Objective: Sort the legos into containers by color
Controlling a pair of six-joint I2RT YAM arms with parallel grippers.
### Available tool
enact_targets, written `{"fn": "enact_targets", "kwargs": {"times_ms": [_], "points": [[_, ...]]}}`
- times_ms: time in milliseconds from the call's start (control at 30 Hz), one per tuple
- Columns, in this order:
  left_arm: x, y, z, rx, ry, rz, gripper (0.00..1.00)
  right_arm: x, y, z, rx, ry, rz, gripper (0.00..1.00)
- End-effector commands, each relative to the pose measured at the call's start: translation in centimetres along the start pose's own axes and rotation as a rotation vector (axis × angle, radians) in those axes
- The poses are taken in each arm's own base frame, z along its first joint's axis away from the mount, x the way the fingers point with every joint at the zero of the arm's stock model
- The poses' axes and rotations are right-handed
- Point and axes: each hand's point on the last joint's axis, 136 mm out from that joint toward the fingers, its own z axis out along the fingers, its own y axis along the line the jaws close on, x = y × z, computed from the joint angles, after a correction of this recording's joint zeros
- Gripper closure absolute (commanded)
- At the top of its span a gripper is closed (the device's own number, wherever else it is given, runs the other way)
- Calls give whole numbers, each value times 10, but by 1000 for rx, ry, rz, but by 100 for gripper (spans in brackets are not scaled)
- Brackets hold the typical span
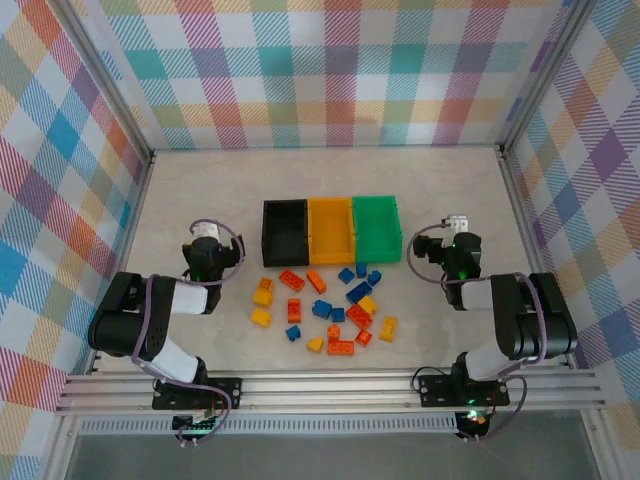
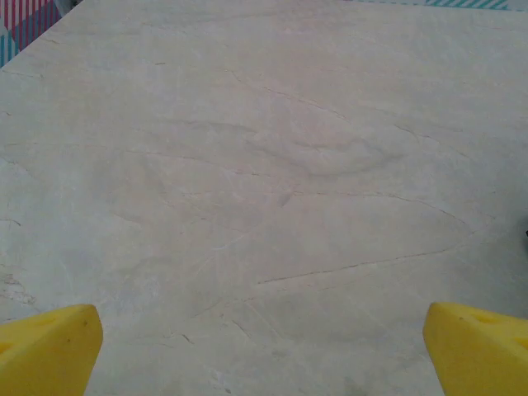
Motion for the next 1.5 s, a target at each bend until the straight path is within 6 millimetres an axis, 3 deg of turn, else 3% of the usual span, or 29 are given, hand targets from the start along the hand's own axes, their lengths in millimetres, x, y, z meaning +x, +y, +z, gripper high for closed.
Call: {"fn": "enact_targets", "kwargs": {"times_ms": [0, 1200, 1300, 1467], "points": [[-14, 5, 3, -22, -46, -12, 0, -17, 2, 3, -15, -55, -9, 0], [-14, 5, 3, -21, -46, -12, 0, -18, -2, 5, -9, -49, 11, 0], [-18, 6, 1, -30, -41, -13, 0, -31, -5, -4, 15, -58, 13, 0], [-44, 12, -10, -68, -18, -18, 0, -51, 0, -18, 2, -29, 12, 0]]}}
